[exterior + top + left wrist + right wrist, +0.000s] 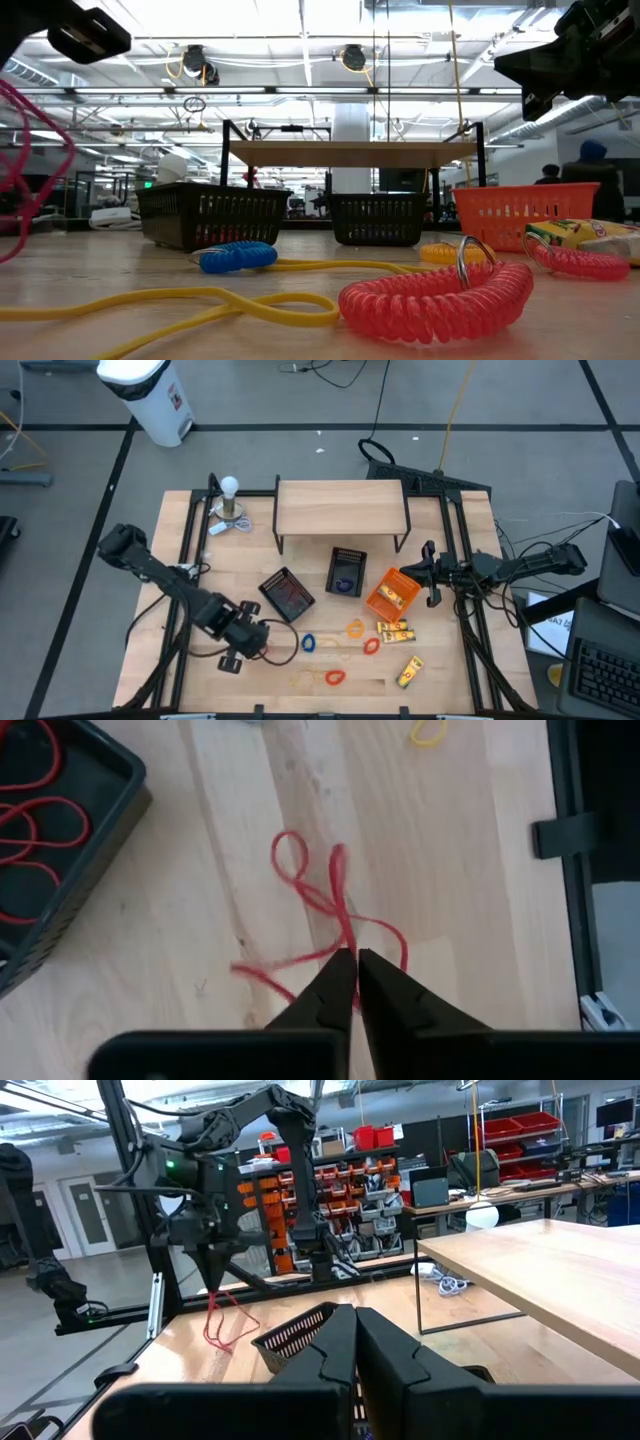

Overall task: Pick & Place Office Desk Supplies
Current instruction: Put the red rubber band into the left black bin

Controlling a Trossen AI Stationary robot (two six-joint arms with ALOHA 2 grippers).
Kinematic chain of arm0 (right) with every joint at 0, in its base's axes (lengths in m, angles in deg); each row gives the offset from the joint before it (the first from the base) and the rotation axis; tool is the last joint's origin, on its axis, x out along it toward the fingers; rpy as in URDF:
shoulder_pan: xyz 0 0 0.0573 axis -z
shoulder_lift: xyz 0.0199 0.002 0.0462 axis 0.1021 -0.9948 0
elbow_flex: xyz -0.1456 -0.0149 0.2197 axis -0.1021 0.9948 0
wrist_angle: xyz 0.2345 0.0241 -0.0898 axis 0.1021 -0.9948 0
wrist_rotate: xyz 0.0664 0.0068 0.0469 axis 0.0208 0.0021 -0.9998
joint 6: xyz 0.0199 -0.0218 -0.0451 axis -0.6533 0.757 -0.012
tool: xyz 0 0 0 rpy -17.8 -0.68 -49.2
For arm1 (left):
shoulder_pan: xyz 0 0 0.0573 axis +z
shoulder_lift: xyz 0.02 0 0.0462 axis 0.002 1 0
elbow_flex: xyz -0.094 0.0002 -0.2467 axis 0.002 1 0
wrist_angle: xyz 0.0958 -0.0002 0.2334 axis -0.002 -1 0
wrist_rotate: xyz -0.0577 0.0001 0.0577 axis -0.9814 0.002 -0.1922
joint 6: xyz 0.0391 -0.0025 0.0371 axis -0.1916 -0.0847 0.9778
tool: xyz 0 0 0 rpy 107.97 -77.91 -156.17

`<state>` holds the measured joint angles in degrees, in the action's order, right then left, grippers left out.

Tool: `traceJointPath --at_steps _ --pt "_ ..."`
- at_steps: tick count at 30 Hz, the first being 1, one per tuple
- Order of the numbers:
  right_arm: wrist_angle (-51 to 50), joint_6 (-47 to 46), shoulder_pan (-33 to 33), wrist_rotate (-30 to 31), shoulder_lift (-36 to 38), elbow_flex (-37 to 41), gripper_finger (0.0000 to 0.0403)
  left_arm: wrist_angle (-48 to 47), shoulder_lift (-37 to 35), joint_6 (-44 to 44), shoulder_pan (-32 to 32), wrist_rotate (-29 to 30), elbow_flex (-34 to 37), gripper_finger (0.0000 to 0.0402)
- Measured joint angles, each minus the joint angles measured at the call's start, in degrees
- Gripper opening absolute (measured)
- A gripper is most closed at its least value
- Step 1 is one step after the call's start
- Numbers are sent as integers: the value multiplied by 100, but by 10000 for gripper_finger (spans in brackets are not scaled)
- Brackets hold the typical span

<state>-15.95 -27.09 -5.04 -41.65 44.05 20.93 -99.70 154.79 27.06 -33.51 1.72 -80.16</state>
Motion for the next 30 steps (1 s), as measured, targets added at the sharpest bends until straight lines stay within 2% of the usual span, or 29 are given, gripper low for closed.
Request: traceJointPath --at_steps 16,22,30 --pt "0 -1 0 0 0 0 4 -113 -11 26 279 170 146 180" --pt "0 -1 1 0 -1 0 4 314 -4 107 323 461 853 200" --pt "0 -1 0 0 -2 -1 4 1573 -2 -319 678 280 1731 194"
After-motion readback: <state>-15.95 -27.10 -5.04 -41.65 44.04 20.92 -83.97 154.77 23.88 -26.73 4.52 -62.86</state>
